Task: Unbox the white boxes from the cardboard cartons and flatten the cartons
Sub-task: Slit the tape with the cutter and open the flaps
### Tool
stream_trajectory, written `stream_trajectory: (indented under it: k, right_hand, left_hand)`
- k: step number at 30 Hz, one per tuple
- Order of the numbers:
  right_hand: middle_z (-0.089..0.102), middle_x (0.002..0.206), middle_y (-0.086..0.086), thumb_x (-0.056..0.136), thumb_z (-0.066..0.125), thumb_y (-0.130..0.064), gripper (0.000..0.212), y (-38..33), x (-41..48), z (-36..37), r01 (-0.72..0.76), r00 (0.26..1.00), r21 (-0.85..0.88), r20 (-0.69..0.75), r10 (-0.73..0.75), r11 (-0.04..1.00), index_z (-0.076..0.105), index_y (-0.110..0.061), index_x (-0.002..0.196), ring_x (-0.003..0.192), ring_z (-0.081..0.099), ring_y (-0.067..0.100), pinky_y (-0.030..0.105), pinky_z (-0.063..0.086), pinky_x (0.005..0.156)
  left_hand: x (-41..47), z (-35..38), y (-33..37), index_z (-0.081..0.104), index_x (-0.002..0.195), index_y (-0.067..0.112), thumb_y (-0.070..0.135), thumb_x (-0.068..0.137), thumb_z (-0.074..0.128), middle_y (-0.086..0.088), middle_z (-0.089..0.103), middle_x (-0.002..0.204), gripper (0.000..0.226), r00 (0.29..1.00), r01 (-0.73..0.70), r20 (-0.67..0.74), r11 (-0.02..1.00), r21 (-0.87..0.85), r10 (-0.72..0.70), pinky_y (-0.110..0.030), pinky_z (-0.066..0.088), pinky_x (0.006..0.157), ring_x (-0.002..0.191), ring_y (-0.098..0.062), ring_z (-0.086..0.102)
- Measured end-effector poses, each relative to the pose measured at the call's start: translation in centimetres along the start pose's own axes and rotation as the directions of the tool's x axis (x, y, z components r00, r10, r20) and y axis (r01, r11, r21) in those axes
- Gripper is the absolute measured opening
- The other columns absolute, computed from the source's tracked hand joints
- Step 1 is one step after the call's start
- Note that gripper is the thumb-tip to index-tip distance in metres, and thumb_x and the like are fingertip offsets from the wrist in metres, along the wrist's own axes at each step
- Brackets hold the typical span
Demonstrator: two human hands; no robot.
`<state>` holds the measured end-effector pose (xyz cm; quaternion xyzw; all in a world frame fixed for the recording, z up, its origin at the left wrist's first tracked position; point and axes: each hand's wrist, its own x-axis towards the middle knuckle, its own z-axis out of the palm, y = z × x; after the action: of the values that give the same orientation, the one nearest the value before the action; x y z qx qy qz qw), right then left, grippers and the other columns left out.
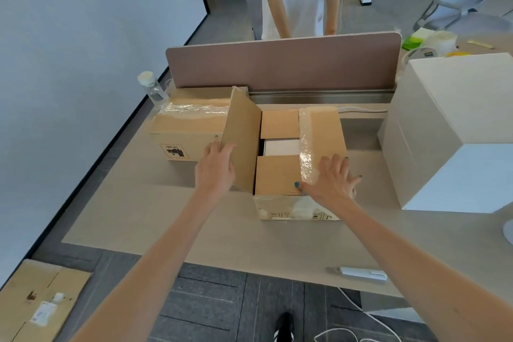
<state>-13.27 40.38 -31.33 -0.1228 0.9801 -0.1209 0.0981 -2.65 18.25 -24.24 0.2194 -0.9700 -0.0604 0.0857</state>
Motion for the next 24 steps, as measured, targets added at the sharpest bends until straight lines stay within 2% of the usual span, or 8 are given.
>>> stream_trajectory:
  k: [2,3,5,8,12,16,20,24]
  right_hand:
    - [0.018,0.145,0.007,0.071,0.062,-0.067,0.084,-0.4,0.4,-0.1,-0.038,0.999,0.058,0.024,0.037,0.998,0.031,-0.021,0.134,0.140,0.008,0.032,0.066,0.025,0.103]
    - [0.017,0.145,0.007,0.070,0.063,-0.064,0.083,-0.6,0.5,-0.1,-0.051,0.998,0.066,0.035,0.049,0.997,0.031,-0.021,0.134,0.139,0.008,0.032,0.067,0.025,0.102]
    - [0.019,0.141,0.007,0.070,0.064,-0.060,0.083,-0.9,0.9,-0.4,-0.074,0.996,0.070,0.057,0.070,0.995,0.029,-0.020,0.133,0.136,0.012,0.032,0.066,0.029,0.100]
    - [0.023,0.138,0.008,0.069,0.062,-0.059,0.086,-1.2,0.9,-0.7,-0.092,0.993,0.029,0.075,0.090,0.995,0.025,-0.018,0.134,0.133,0.017,0.033,0.064,0.036,0.095]
    - [0.011,0.151,0.024,0.077,0.054,-0.052,0.086,-2.6,0.9,-0.9,-0.067,0.989,-0.170,0.117,0.088,0.983,0.014,-0.013,0.143,0.139,0.009,0.047,0.071,0.029,0.097]
    - [0.014,0.150,0.037,0.087,0.044,-0.030,0.070,-3.8,1.0,-1.2,0.027,0.992,-0.324,0.127,0.015,0.946,0.011,-0.008,0.145,0.137,0.019,0.054,0.062,0.044,0.094]
    - [0.023,0.143,0.044,0.094,0.035,-0.026,0.064,-4.0,0.9,-1.2,0.138,0.987,-0.515,0.139,-0.076,0.846,0.007,0.000,0.145,0.130,0.032,0.057,0.051,0.055,0.082]
    - [0.032,0.135,0.048,0.096,0.036,-0.005,0.061,-4.4,0.2,-1.0,0.228,0.973,-0.683,0.129,-0.193,0.694,0.001,0.006,0.144,0.119,0.047,0.058,0.048,0.059,0.069]
  left_hand:
    - [0.0,1.2,-0.8,0.055,0.135,0.018,0.012,0.097,0.051,-0.015,0.018,0.162,0.039,0.999,0.032,0.026,0.996,0.078,-0.034,-0.046,0.026,0.116,0.149,-0.036,0.016]
    - [0.0,1.8,-1.1,0.057,0.134,0.017,0.013,0.098,0.050,-0.015,0.012,0.163,0.037,0.999,0.031,0.037,0.995,0.096,-0.035,-0.046,0.016,0.120,0.151,-0.036,0.008]
    - [0.0,3.2,-1.5,0.056,0.135,0.018,0.018,0.099,0.049,-0.014,0.010,0.164,0.038,0.997,0.005,0.073,0.995,0.095,-0.012,-0.044,0.006,0.123,0.152,-0.034,0.004]
    - [-0.1,5.0,-1.1,0.042,0.145,0.017,0.035,0.101,0.046,-0.012,0.012,0.165,0.048,0.986,0.000,0.169,1.000,0.030,-0.005,-0.043,0.005,0.123,0.152,-0.029,0.005]
    - [-0.6,7.2,0.0,0.021,0.153,0.017,0.059,0.098,0.039,-0.014,0.002,0.165,0.072,0.964,0.058,0.262,0.998,-0.015,-0.052,-0.049,0.004,0.122,0.152,-0.033,-0.003]
    - [-0.8,8.1,0.2,0.014,0.155,0.015,0.068,0.095,0.033,-0.017,-0.004,0.165,0.082,0.965,0.049,0.260,0.999,0.002,-0.048,-0.057,0.002,0.121,0.151,-0.037,-0.008]
    - [-1.1,8.5,-0.3,0.012,0.156,0.019,0.070,0.094,0.029,-0.015,-0.006,0.165,0.082,0.969,0.049,0.245,0.999,-0.006,-0.046,-0.058,0.002,0.120,0.151,-0.035,-0.010]
    - [-1.1,8.6,-0.3,0.013,0.156,0.020,0.071,0.094,0.029,-0.015,-0.005,0.165,0.083,0.969,0.053,0.244,0.999,-0.008,-0.050,-0.058,0.004,0.120,0.152,-0.035,-0.008]
